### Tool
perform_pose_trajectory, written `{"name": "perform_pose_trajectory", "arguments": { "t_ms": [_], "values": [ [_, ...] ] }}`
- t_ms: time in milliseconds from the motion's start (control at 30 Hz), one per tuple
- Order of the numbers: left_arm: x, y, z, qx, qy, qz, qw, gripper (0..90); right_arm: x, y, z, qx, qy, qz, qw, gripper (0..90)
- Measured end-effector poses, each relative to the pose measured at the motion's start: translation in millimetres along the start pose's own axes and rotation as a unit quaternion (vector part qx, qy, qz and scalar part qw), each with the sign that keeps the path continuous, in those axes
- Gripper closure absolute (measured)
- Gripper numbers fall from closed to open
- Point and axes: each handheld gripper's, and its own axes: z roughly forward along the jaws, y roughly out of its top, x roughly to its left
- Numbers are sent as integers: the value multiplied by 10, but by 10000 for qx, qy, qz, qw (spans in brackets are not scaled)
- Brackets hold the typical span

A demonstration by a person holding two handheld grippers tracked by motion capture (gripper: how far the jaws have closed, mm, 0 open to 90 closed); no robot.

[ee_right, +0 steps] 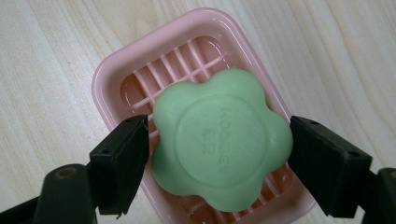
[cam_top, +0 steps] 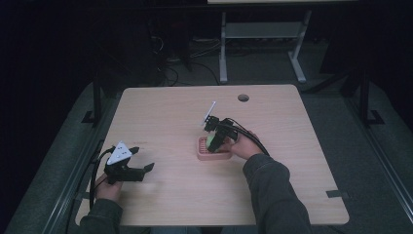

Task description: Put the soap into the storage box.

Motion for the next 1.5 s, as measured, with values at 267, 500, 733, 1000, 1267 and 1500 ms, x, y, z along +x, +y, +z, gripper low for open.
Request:
{"name": "perform_pose_trajectory", "arguments": {
  "t_ms": [267,500,733,1000,1267,1500],
  "values": [
    [-5,-4,4,-58,-15,-17,10000,144,4,-1,-23,-43,-25,3,10000,214],
    [-5,-6,-6,-69,-3,-37,10000,144,20,-4,-39,-77,-27,22,10000,216],
    [2,-9,-1,-27,-9,-9,10000,144,13,-20,-88,-131,-66,28,9999,214],
    [-3,-7,-3,-4,-15,8,10000,144,31,-54,-172,-201,-95,10,9998,213],
    [-4,-10,7,-12,-17,0,10000,144,40,-132,-228,-284,-83,46,9996,217],
    [-7,-11,12,-10,-15,-2,10000,144,19,-250,-246,-279,-81,173,9994,217]
  ]
}}
